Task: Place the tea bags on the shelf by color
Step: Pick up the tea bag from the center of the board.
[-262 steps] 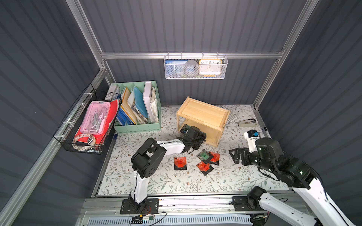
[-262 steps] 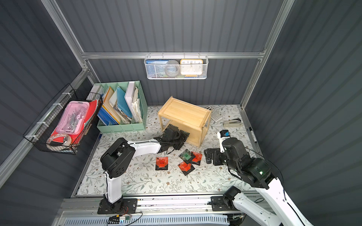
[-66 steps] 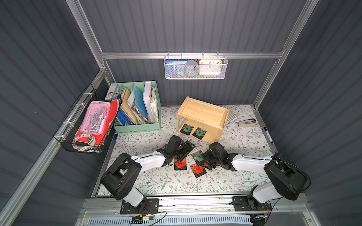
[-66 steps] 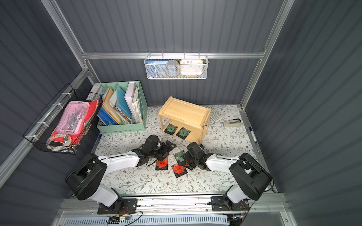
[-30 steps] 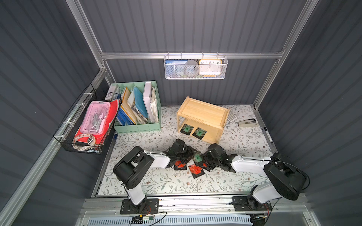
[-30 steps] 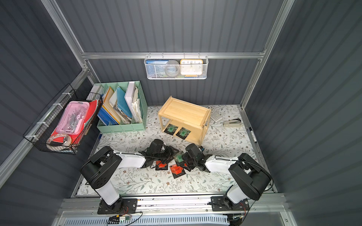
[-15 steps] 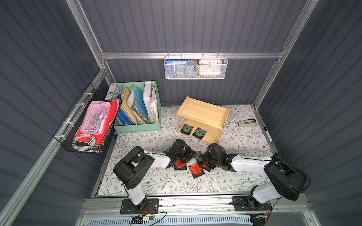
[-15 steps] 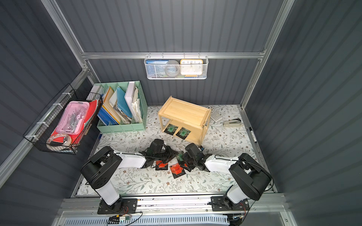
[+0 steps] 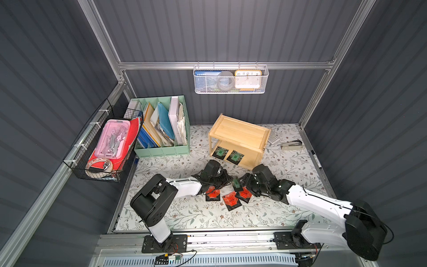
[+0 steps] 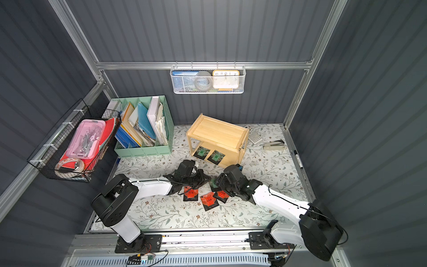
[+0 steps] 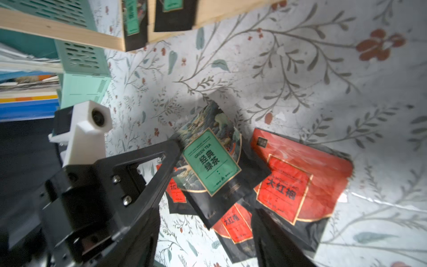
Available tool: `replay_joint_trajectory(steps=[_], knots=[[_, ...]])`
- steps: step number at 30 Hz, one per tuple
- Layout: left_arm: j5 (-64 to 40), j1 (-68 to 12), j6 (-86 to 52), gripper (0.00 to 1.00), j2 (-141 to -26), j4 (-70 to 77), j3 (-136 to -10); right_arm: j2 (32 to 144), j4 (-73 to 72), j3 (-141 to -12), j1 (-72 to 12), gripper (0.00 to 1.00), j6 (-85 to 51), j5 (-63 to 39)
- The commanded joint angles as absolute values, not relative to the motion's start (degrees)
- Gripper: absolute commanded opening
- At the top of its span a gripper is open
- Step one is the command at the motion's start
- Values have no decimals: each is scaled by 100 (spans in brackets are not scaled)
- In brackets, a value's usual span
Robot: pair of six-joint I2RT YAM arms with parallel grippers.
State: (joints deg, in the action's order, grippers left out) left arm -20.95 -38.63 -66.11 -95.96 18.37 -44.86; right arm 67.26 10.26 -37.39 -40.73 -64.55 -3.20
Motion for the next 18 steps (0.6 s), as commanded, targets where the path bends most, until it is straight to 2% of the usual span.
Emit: replay_joint_trajectory(steps=[1, 9, 18], knots=[[-2348, -3844, -5946, 0, -9277, 1440, -4630, 6134, 1882, -3690, -3979, 68, -5687, -486], [-3144, -3586, -4899, 0, -8688, 1118, -4548, 4312, 1986, -2900, -3690, 65, -5473, -1106], [-4316, -3147, -3959, 0, -8067, 812, -4434, 4025, 1882, -2786, -3595, 63, -5531, -2044]])
